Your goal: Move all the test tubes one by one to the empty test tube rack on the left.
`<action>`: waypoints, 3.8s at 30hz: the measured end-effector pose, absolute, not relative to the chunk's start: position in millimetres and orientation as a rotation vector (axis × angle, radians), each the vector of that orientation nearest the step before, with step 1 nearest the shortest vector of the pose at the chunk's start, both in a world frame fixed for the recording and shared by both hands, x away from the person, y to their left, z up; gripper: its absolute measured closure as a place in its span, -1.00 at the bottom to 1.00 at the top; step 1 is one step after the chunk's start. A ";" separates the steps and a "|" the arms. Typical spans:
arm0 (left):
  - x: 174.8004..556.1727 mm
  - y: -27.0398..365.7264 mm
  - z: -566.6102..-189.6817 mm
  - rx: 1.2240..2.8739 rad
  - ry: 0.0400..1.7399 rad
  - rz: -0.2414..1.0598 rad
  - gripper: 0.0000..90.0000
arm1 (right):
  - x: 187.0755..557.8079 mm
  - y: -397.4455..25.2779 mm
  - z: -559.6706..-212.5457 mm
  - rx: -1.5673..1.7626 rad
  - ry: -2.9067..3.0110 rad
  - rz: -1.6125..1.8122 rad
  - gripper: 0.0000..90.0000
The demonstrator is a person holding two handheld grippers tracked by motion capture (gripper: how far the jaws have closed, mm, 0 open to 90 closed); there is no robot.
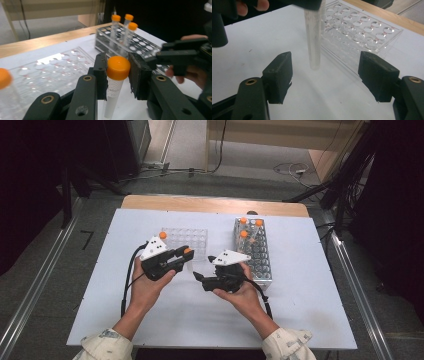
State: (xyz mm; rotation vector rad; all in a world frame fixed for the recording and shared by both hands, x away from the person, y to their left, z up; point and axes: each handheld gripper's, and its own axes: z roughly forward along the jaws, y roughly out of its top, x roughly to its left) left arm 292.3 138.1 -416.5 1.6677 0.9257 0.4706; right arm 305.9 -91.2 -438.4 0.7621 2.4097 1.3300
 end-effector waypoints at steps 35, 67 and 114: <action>344.8 176.7 -391.3 1.567 1.090 0.626 0.57 | 307.4 -101.2 -433.5 0.784 2.369 1.342 -0.57; 351.0 166.6 -424.5 1.686 1.125 0.649 0.34 | 307.1 -102.9 -433.4 0.790 2.370 1.336 -0.55; 309.4 141.7 -424.7 1.706 0.991 0.504 -0.46 | 343.6 -167.3 -417.7 1.009 2.103 1.258 -0.55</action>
